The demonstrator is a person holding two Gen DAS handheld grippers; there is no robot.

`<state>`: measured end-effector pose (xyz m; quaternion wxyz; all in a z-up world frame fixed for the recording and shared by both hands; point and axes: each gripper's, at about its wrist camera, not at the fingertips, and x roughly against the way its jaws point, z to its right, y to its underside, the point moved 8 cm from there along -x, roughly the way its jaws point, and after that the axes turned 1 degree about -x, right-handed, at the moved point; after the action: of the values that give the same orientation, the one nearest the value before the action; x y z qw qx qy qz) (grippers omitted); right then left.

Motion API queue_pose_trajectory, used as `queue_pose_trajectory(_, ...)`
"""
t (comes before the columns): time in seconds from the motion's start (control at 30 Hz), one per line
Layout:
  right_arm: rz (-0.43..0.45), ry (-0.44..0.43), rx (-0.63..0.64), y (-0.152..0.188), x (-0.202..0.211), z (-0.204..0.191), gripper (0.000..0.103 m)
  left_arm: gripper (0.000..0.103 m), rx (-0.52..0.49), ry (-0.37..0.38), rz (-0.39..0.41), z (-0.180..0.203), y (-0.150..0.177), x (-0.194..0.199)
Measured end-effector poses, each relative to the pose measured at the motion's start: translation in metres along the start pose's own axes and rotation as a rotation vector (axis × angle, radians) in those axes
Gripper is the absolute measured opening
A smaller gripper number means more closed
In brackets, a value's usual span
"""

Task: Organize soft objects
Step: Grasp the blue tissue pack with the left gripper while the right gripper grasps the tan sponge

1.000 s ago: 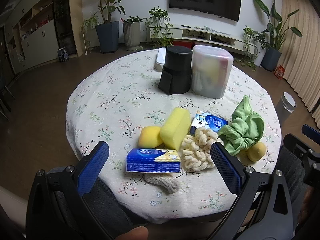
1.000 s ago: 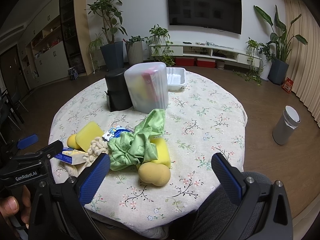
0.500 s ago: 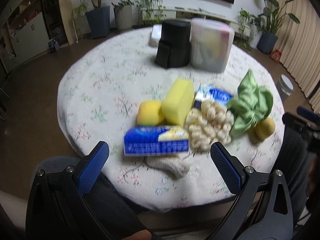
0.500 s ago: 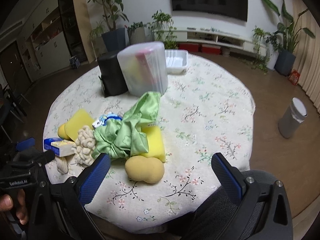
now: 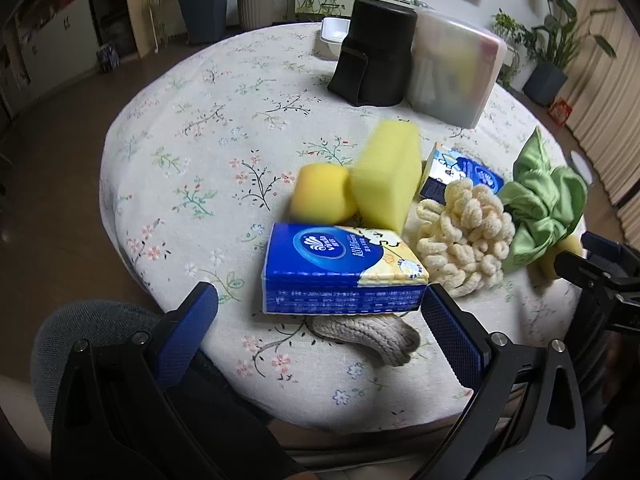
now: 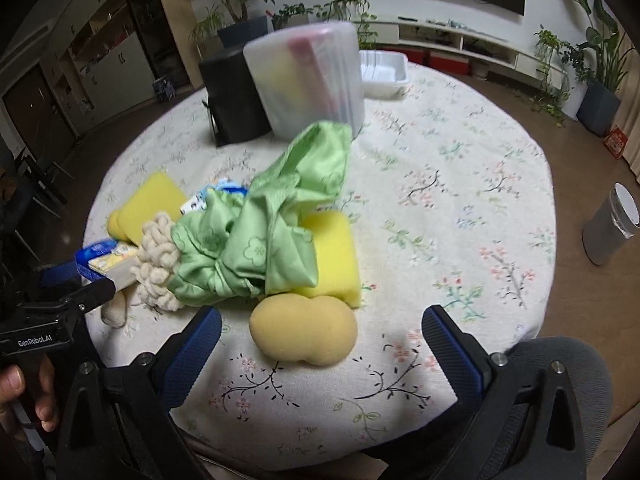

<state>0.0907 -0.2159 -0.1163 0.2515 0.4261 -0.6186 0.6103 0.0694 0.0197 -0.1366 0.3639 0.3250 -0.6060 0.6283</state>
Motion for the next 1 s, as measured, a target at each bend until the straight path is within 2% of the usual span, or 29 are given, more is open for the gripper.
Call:
queue_pose_trajectory(0.17, -0.017, -0.01, -0.012, 0.003, -0.009, -0.001, 0.094, 0.103, 0.009, 0.028, 0.013, 0.001, 0.0, 0.002)
queue_pose_trajectory(0.5, -0.045, -0.007, 0.006, 0.009, -0.023, -0.001, 0.081, 0.103, -0.015, -0.009, -0.001, 0.003, -0.001, -0.007)
queue_pose_trajectory(0.9, -0.024, -0.006, 0.015, 0.003, -0.024, 0.001, 0.065, 0.101, 0.046, 0.09, 0.029, 0.002, -0.011, -0.008)
queue_pose_trajectory(0.97, -0.024, -0.01, 0.021, 0.003, -0.024, -0.001, 0.061, 0.096, 0.055, 0.103, 0.033, 0.002, -0.012, -0.008)
queue_pose_trajectory(1.0, -0.024, -0.013, 0.023, 0.003, -0.024, -0.002, 0.06, 0.091, 0.059, 0.105, 0.023, 0.001, -0.011, -0.01)
